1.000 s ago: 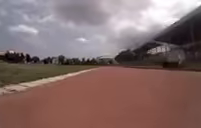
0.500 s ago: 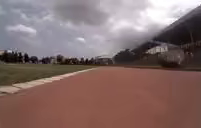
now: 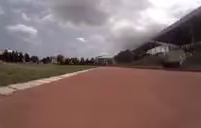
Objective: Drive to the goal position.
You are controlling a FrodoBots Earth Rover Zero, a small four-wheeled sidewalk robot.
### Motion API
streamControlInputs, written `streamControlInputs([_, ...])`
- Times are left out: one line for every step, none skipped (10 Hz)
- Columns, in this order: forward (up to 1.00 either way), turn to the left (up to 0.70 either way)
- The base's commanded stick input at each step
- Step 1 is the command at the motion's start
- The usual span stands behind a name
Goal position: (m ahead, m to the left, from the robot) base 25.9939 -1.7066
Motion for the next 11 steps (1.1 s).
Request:
streamControlInputs([0.45,0.00])
streamControlInputs([0.45,0.00])
streamControlInputs([0.45,0.00])
streamControlInputs([0.45,0.00])
streamControlInputs([0.45,0.00])
streamControlInputs([0.45,0.00])
streamControlInputs([0.45,-0.09])
streamControlInputs([0.45,-0.26])
streamControlInputs([0.45,-0.27])
streamControlInputs([0.45,-0.27])
streamControlInputs([0.45,-0.27])
